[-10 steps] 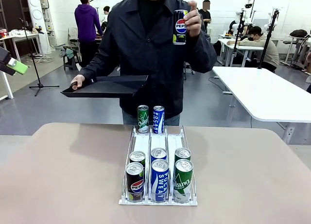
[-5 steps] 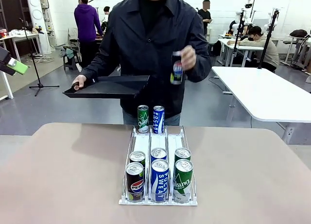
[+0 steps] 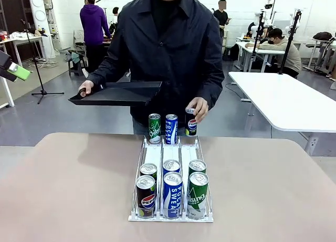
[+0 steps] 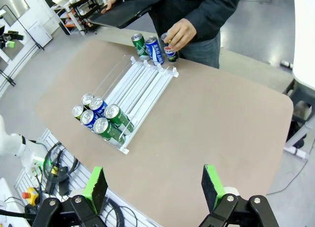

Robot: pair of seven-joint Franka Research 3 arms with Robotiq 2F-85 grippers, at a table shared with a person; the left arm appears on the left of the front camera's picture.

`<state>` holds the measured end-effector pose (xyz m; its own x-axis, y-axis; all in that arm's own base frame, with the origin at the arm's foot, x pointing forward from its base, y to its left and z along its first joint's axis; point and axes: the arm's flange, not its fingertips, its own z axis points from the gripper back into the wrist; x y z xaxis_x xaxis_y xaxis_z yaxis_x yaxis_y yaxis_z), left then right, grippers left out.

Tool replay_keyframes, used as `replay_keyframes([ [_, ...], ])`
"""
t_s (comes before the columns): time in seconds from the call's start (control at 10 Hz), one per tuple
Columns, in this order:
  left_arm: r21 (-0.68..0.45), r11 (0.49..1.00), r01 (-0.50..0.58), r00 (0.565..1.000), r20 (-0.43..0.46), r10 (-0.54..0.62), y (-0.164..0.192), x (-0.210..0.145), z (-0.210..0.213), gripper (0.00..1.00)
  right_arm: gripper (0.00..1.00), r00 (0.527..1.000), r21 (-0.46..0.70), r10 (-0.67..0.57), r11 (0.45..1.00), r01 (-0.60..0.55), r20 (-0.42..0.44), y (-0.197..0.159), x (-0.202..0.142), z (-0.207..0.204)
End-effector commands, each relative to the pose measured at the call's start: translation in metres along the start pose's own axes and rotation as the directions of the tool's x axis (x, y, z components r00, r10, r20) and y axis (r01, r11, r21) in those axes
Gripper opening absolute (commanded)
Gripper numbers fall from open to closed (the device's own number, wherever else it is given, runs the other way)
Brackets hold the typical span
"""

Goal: Retrieve and hand over the desired beverage to the person.
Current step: Pick up a can of the same type that the person held from the Automatic Can Dispenser.

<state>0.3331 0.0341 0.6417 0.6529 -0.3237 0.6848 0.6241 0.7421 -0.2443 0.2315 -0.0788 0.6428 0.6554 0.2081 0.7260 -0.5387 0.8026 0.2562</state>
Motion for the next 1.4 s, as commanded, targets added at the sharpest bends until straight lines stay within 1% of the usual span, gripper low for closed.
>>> replay_keyframes([
  [0.0, -0.014, 1.000, 0.005, 1.000, 0.002, -0.005, 0.002, 0.002, 0.002, 1.00, 1.00, 1.000, 0.021, 0.016, 1.000, -0.016, 0.002, 0.001, 0.000, -0.001],
  [0.8, -0.014, 1.000, 0.005, 1.000, 0.002, -0.005, 0.002, 0.002, 0.002, 1.00, 1.00, 1.000, 0.021, 0.016, 1.000, -0.016, 0.002, 0.001, 0.000, -0.001],
  [0.9, 0.000, 1.000, 0.000, 1.000, 0.000, 0.000, 0.000, 0.000, 0.000, 1.00, 1.00, 1.000, 0.021, 0.016, 1.000, -0.016, 0.002, 0.001, 0.000, -0.001],
  [1.0, 0.060, 0.995, 0.075, 0.991, -0.117, -0.068, -0.034, 0.013, -0.018, 1.00, 1.00, 1.000, 0.021, 0.016, 1.000, -0.016, 0.002, 0.001, 0.000, -0.001],
  [1.1, 0.110, 0.984, 0.141, 0.970, -0.216, -0.115, -0.074, 0.026, -0.035, 1.00, 1.00, 1.000, 0.021, 0.016, 1.000, -0.016, 0.002, 0.001, 0.000, -0.001],
  [1.2, 0.166, 0.967, 0.194, 0.942, -0.308, -0.136, -0.112, 0.037, -0.054, 1.00, 1.00, 1.000, 0.021, 0.016, 1.000, -0.016, 0.002, 0.001, 0.000, -0.001],
  [1.3, 0.179, 0.963, 0.200, 0.897, -0.428, -0.107, -0.147, 0.044, -0.073, 1.00, 1.00, 1.000, 0.021, 0.016, 1.000, -0.016, 0.002, 0.001, 0.000, -0.001],
])
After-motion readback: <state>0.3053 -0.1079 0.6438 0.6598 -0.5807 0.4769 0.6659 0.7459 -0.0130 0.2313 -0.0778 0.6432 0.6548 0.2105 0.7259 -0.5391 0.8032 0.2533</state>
